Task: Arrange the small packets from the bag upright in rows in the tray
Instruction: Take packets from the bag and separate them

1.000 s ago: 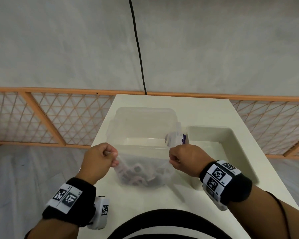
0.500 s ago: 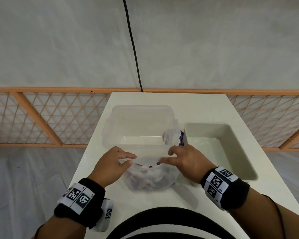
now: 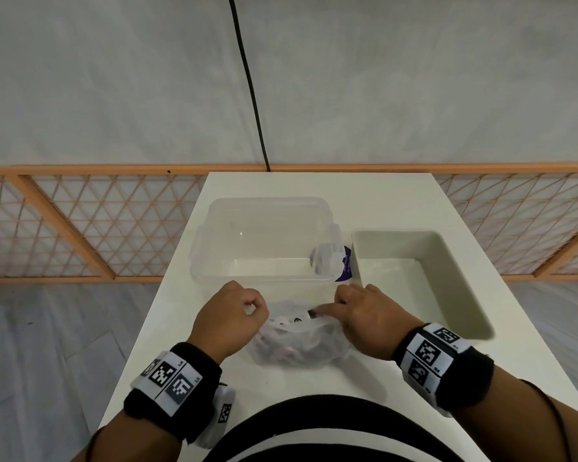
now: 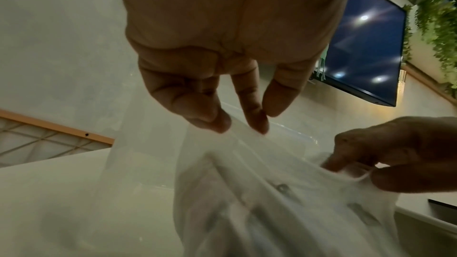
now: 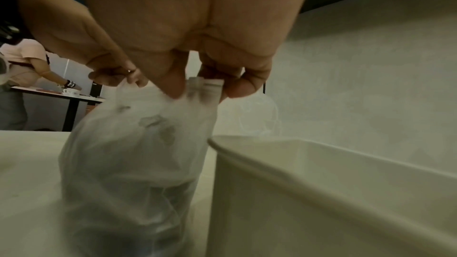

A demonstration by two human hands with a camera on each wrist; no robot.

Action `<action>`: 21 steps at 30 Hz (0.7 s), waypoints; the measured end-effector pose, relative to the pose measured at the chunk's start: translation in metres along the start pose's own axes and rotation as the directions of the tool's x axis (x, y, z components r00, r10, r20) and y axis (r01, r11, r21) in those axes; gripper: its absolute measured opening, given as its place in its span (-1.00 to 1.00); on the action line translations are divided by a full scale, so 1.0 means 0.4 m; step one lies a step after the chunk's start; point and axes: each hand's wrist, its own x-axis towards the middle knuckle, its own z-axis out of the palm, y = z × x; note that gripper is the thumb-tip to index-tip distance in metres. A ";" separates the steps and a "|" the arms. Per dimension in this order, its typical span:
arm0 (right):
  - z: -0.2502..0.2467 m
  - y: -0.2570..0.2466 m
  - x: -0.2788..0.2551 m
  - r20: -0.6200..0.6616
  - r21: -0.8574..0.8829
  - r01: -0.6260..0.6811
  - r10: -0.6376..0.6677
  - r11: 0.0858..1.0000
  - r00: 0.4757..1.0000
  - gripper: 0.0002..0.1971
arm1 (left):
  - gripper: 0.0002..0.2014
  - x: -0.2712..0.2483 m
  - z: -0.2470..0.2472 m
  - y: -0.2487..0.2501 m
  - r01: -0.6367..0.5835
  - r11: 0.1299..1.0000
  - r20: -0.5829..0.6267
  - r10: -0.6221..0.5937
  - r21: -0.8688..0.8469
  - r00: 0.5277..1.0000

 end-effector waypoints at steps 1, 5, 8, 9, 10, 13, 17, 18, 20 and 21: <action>-0.006 -0.003 0.000 0.042 0.034 -0.047 0.045 0.998 0.998 -0.57 | -0.85 -0.001 0.003 0.001 0.007 1.000 -0.024 -0.007 -0.004 1.000; -0.016 -0.016 0.011 0.042 0.083 -0.125 0.122 0.989 0.992 -0.36 | -0.71 0.001 0.013 0.002 0.046 0.998 -0.079 -0.042 0.049 0.996; -0.014 -0.026 0.022 0.013 -0.049 -0.120 0.121 0.992 0.993 -0.59 | -0.85 -0.005 0.021 0.007 0.050 0.994 -0.073 -0.043 0.095 0.996; -0.016 -0.031 0.024 0.055 -0.059 -0.141 0.145 0.988 0.988 -0.65 | -0.97 -0.008 0.020 0.007 0.034 0.994 -0.058 -0.028 0.103 0.998; -0.020 -0.035 0.024 0.094 -0.056 -0.154 0.159 0.986 0.983 -0.65 | -0.85 -0.007 0.025 0.001 0.022 0.994 -0.042 -0.017 0.109 0.999; -0.039 -0.045 0.023 0.128 -0.066 -0.156 0.163 0.986 0.978 -0.62 | -0.67 -0.003 0.030 -0.007 -0.003 0.995 -0.004 0.003 0.102 1.000; -0.043 -0.051 0.032 0.115 -0.088 -0.114 0.124 0.990 0.986 -0.76 | -0.66 -0.013 0.037 -0.002 0.024 0.988 0.076 -0.036 0.150 0.996; -0.045 -0.057 0.034 0.139 -0.158 -0.094 0.117 0.983 0.983 -0.83 | -0.67 -0.015 0.037 0.001 0.038 0.984 0.092 -0.055 0.176 0.994; -0.031 -0.055 0.037 0.120 -0.211 -0.141 0.169 0.967 0.978 -0.73 | -0.64 -0.013 0.039 0.003 0.053 0.970 0.073 -0.072 0.237 0.995; -0.026 -0.054 0.040 0.109 -0.206 -0.148 0.173 0.967 0.979 -0.66 | -0.62 -0.009 0.042 0.000 0.060 0.965 0.039 -0.072 0.257 0.997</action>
